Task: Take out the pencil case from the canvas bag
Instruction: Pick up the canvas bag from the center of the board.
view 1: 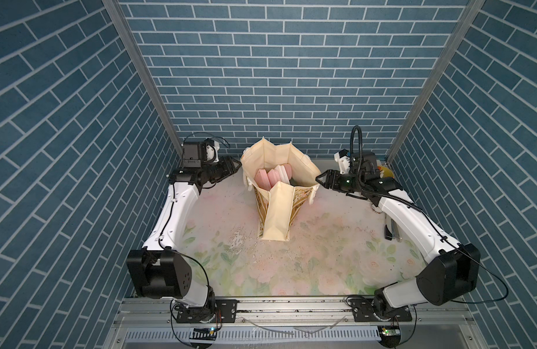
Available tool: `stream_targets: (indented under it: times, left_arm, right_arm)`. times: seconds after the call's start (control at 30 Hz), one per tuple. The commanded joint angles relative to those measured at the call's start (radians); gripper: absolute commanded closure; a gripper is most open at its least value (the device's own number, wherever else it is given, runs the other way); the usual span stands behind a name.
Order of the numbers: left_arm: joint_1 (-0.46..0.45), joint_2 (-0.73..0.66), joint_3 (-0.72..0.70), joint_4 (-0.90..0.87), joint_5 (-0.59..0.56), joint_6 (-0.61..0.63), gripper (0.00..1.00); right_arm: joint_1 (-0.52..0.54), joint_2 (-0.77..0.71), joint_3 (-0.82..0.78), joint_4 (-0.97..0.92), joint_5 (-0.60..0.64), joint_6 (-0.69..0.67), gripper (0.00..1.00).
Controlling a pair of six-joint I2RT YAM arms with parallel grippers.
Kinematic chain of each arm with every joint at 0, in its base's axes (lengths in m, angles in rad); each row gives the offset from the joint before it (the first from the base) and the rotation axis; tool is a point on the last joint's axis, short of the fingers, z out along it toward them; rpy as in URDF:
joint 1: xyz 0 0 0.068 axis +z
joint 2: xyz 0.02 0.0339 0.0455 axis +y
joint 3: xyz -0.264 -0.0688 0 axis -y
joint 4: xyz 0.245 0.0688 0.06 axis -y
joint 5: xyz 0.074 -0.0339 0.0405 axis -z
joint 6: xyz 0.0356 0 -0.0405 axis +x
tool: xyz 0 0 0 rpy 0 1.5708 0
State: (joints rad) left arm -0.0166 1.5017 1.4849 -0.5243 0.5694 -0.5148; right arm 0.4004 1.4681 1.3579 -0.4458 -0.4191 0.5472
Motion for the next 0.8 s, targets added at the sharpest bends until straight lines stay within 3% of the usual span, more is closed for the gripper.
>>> stream_targets:
  times: [0.0, 0.17, 0.43, 0.57, 0.73, 0.77]
  left_arm:
    - [-0.003, 0.0, -0.03, 0.119, 0.073, -0.065, 0.38]
    - [-0.011, 0.011, -0.072, 0.243, 0.096, -0.136, 0.39]
    - [-0.056, 0.104, 0.044, 0.052, 0.016, 0.006, 0.5]
    - [-0.076, 0.164, 0.119, -0.024, -0.003, 0.053, 0.63]
    - [-0.093, 0.223, 0.236, -0.092, -0.036, 0.092, 1.0]
    - [-0.095, 0.231, 0.267, -0.105, -0.043, 0.098, 1.0]
  right_arm:
    - [0.02, 0.017, 0.069, -0.032, -0.021, 0.024, 0.39]
    - [0.038, 0.043, 0.074, -0.033, -0.014, 0.02, 0.46]
    - [0.064, 0.075, 0.1, -0.038, -0.029, 0.025, 0.52]
    - [0.073, 0.092, 0.104, -0.04, -0.045, 0.025, 0.59]
    - [0.086, 0.106, 0.106, -0.037, -0.06, 0.028, 0.67]
    - [0.089, 0.107, 0.106, -0.038, -0.062, 0.031, 0.67]
